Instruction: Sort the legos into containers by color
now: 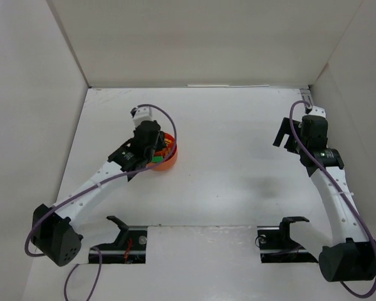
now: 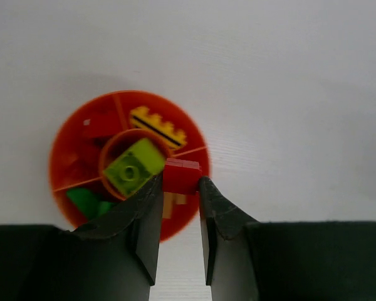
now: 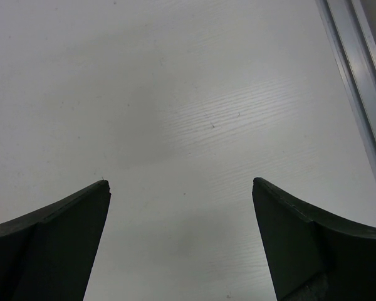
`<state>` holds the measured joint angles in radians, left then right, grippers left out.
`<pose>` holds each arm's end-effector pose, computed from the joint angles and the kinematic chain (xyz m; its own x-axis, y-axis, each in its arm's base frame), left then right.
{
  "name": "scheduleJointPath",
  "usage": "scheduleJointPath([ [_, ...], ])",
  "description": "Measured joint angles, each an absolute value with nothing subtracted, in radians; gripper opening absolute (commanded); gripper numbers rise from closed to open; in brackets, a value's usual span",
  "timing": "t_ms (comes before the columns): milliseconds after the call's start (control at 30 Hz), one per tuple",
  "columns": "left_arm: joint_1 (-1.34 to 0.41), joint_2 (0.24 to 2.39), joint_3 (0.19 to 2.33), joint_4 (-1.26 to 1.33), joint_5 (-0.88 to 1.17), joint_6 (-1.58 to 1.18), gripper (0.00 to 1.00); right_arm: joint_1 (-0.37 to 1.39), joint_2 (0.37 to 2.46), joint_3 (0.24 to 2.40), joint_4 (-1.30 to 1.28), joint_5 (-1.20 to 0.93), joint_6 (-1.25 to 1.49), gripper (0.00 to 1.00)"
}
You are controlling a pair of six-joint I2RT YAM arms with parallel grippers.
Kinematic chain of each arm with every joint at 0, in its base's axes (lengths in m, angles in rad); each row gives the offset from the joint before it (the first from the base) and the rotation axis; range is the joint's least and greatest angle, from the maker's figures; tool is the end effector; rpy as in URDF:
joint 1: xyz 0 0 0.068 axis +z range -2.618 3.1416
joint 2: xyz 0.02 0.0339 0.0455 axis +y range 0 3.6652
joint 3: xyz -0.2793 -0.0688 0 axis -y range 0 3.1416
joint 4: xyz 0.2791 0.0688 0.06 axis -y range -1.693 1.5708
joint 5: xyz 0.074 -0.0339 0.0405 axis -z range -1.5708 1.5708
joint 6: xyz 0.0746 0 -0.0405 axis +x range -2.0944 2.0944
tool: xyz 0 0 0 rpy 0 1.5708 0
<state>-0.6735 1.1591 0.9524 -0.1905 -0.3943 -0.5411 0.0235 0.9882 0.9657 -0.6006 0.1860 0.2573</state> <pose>0.2723 -0.1806 0.3156 -0.4132 -0.2787 -0.8670 0.1005 0.9322 -0.3476 0.2666 -0.0075 0.3145 -0.5319 0.2376 -0.8128 0.2713 0.9570 0.1023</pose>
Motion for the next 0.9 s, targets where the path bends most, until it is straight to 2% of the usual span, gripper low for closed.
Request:
scheduleJointPath([
  [100, -0.554, 1.137, 0.897, -0.238, -0.396, -0.585, 0.21, 0.019, 0.998, 0.966, -0.599, 0.181, 0.258, 1.0],
  [433, -0.347, 1.136, 0.868, -0.29, -0.369, -0.71, 0.21, 0.019, 1.008, 0.966, -0.599, 0.15, 0.253, 1.0],
  [733, -0.334, 1.217, 0.863, -0.259, -0.315, -0.707, 0.21, 0.019, 1.01, 0.966, -0.599, 0.145, 0.239, 1.0],
  [900, -0.334, 1.241, 0.863, -0.257, -0.302, -0.702, 0.29, 0.019, 1.01, 0.966, -0.599, 0.146, 0.239, 1.0],
])
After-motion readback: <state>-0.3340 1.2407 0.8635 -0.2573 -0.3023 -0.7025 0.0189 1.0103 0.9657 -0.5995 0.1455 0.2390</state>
